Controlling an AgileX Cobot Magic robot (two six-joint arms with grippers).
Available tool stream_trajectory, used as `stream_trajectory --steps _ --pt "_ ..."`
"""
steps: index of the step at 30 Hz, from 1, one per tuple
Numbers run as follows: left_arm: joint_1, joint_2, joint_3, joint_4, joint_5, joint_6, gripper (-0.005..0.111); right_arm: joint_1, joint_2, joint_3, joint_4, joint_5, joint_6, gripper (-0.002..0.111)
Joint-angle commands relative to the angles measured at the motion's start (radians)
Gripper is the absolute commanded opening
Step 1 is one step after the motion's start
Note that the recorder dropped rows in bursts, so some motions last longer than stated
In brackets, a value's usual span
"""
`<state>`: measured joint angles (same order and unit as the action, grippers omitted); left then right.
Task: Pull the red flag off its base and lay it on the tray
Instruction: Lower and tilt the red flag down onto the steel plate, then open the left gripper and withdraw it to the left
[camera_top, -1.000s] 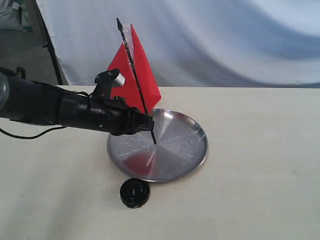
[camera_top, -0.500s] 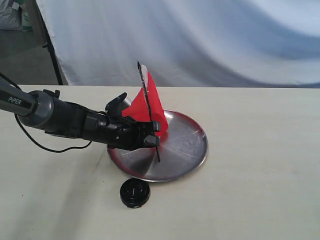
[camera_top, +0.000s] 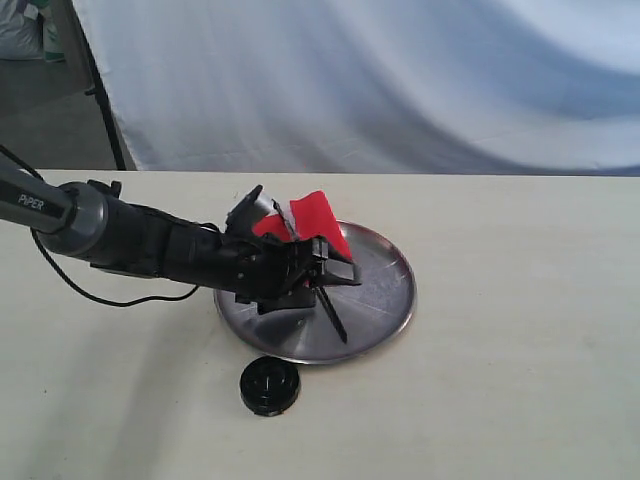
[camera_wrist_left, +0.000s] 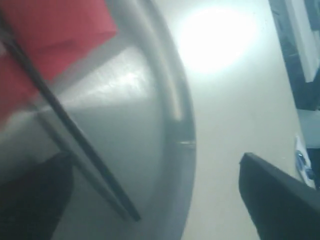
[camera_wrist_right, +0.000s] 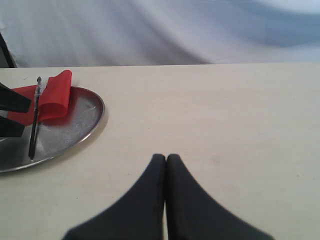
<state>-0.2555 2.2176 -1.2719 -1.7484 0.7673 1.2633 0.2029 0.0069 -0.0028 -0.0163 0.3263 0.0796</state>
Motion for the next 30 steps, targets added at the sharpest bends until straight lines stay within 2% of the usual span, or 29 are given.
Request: stream_trajectory --steps 1,2,4,5,7,9,14,20,24,28,30 --pt "0.015 -0.013 -0.005 0.025 0.137 -0.035 0.065 0.000 -0.007 0.003 -0.009 -0.006 -0.002 0.000" --pt "0.021 -0.024 -0.005 0.034 0.160 -0.019 0.053 0.000 -0.007 0.003 -0.009 -0.006 -0.002 0.000" --pt "0.037 -0.065 0.000 0.059 0.226 0.014 0.014 0.000 -0.007 0.003 -0.009 -0.006 -0.002 0.000" --pt "0.048 -0.090 0.006 0.068 0.270 0.039 0.000 0.000 -0.007 0.003 -0.009 -0.006 -0.002 0.000" --pt "0.069 -0.148 0.017 0.077 0.367 0.054 0.004 0.000 -0.007 0.003 -0.009 -0.006 -0.002 0.000" --pt "0.086 -0.209 0.035 0.071 0.449 0.055 0.002 0.000 -0.007 0.003 -0.009 -0.006 -0.002 0.000" --pt "0.118 -0.449 0.168 0.017 0.440 0.168 0.000 0.000 -0.007 0.003 -0.009 -0.006 -0.002 0.000" --pt "0.118 -0.870 0.398 0.004 0.182 0.322 0.000 0.000 -0.007 0.003 -0.009 -0.006 -0.002 0.000" --pt "0.118 -1.170 0.557 0.004 -0.037 0.338 0.000 0.000 -0.007 0.003 -0.009 -0.006 -0.002 0.000" --pt "0.118 -1.456 0.696 0.004 -0.316 0.350 0.000 0.000 -0.007 0.003 -0.009 -0.006 -0.002 0.000" --pt "0.118 -1.581 0.763 0.004 -0.402 0.349 0.000 0.000 -0.007 0.003 -0.009 -0.006 -0.002 0.000"
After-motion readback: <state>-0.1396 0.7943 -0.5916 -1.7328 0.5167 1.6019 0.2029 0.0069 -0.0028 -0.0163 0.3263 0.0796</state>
